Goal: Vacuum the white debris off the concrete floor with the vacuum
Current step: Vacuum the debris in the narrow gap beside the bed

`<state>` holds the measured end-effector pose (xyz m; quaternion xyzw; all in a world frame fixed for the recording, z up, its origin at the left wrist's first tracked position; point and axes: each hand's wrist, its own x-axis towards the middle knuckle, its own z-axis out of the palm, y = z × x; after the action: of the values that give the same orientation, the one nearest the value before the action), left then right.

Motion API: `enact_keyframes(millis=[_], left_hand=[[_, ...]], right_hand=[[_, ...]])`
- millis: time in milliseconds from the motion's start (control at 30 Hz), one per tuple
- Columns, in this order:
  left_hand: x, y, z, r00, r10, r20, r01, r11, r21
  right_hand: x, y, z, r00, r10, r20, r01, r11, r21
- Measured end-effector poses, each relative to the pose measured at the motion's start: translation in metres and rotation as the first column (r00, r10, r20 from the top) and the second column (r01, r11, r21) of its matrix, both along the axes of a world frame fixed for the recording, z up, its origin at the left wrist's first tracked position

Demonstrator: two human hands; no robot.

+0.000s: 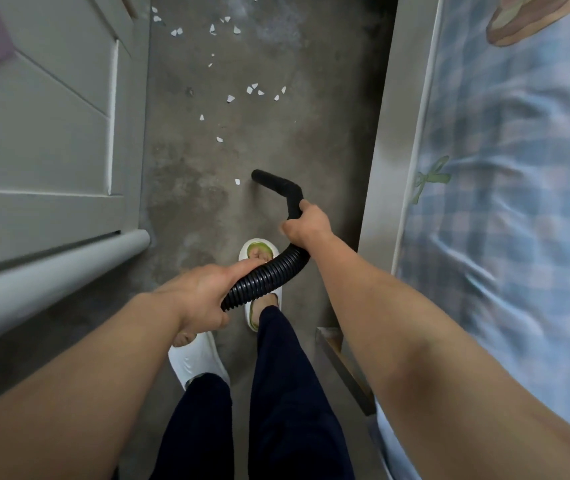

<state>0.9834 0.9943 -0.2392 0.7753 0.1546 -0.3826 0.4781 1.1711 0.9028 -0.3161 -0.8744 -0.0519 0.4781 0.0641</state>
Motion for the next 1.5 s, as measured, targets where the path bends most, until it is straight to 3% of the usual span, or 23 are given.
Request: enact_keyframes(millis=[267, 467, 733, 1100, 1267, 1500], left_hand=[[-0.045, 0.004, 0.003, 1.000, 0.022, -0.023, -0.020, 0.998, 0.053], [-0.039, 0.024, -0.003, 0.990, 0.137, 0.015, -0.138, 0.984, 0.110], [-0.026, 0.058, -0.011, 0.957, 0.289, 0.013, -0.288, 0.948, 0.136], [0.062, 0.045, -0.016, 0.958, 0.281, 0.058, -0.287, 0.939, 0.187], [0.090, 0.045, -0.023, 0.944, 0.327, 0.053, -0.331, 0.936, 0.120], [0.065, 0.049, -0.016, 0.930, 0.367, 0.000, -0.365, 0.925, 0.106]], right_hand=[[-0.043, 0.015, -0.003, 0.999, 0.038, -0.018, -0.038, 0.998, 0.045], [-0.030, 0.063, -0.006, 0.997, 0.058, 0.055, -0.063, 0.994, 0.093], [-0.014, 0.128, -0.016, 0.987, 0.153, 0.040, -0.157, 0.979, 0.131], [0.076, 0.099, -0.012, 0.974, -0.125, 0.187, 0.115, 0.991, 0.064], [0.104, 0.112, -0.015, 0.990, 0.008, 0.141, -0.014, 0.999, 0.037], [0.076, 0.136, -0.017, 0.967, 0.255, 0.029, -0.256, 0.964, 0.068]])
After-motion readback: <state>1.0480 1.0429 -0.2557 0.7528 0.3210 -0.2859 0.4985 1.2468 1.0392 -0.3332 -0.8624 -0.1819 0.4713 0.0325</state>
